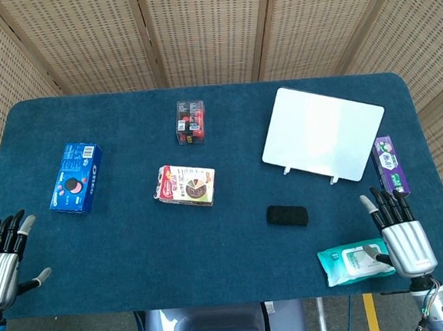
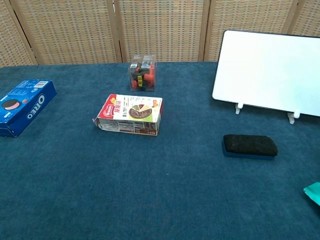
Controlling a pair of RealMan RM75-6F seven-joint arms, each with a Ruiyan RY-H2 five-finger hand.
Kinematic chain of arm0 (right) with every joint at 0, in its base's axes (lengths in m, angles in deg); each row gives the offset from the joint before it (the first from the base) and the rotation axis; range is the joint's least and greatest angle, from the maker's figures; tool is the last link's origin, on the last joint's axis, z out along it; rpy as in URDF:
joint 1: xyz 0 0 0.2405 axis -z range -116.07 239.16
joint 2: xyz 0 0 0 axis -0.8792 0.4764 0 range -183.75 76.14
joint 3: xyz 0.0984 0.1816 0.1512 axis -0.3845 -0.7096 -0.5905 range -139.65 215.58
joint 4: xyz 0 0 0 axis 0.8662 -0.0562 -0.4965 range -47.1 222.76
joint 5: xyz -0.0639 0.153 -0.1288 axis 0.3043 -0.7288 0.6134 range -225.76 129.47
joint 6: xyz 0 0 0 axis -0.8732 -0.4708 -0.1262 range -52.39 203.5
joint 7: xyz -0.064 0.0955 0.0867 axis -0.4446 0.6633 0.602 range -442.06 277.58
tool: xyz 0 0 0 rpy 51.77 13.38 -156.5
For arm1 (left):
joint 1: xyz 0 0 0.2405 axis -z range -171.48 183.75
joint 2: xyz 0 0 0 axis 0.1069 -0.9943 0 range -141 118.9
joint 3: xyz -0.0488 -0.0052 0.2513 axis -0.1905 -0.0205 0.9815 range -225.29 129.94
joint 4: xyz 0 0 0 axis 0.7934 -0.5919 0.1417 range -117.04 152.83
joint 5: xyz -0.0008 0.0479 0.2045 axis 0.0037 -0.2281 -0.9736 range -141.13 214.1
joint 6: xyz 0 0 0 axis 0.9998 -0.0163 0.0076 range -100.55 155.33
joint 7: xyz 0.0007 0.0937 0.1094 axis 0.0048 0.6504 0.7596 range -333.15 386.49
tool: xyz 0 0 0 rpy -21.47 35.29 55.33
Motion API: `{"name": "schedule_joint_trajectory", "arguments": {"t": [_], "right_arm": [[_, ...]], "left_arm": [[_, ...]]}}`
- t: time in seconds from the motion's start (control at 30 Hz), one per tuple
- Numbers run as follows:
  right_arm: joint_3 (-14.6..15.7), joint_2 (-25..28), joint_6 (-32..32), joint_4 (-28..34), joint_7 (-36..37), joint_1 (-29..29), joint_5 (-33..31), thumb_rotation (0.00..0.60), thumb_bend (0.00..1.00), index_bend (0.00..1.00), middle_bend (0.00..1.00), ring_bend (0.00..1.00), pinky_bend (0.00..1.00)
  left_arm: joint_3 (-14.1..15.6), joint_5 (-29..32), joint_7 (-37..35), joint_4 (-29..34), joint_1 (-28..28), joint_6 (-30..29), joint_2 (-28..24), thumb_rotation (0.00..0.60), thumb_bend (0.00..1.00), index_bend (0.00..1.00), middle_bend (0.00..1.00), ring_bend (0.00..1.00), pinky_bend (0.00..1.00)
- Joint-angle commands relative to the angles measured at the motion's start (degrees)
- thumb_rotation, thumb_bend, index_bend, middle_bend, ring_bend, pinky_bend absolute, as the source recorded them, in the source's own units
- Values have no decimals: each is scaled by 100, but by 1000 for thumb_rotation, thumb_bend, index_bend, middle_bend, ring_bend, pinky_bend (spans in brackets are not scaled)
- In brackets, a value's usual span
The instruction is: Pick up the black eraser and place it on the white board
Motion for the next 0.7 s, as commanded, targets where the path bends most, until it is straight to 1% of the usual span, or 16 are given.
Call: {"name": "schedule_joint_trajectory", "arguments": {"t": [0.03,0.27,0.5,0.57,0.7], "right_arm": [[2,6,19,1,21,16,-1,600,0,6,0,0,0],[17,21,2,1,56,17,0,600,0,24,0,0,0],[-8,-82,128,-22,52,6,117,600,0,73,0,0,0],[-4,-105,111,35,42,-7,129,600,0,100,0,0,0],[-35,-81,-27,342,-183,-132,209,600,0,147,0,0,0]], "left_arm": [[0,11,15,2,6,15,5,600,0,0,0,0,0],[1,4,45,23,-7,-6,14,600,0,0,0,0,0],[-4,28,9,38,-7,11,0,600,0,0,0,0,0],[0,22,4,39,-5,17,-6,600,0,0,0,0,0],[15,-16,-12,43,-4,12,-13,600,0,0,0,0,0]]}}
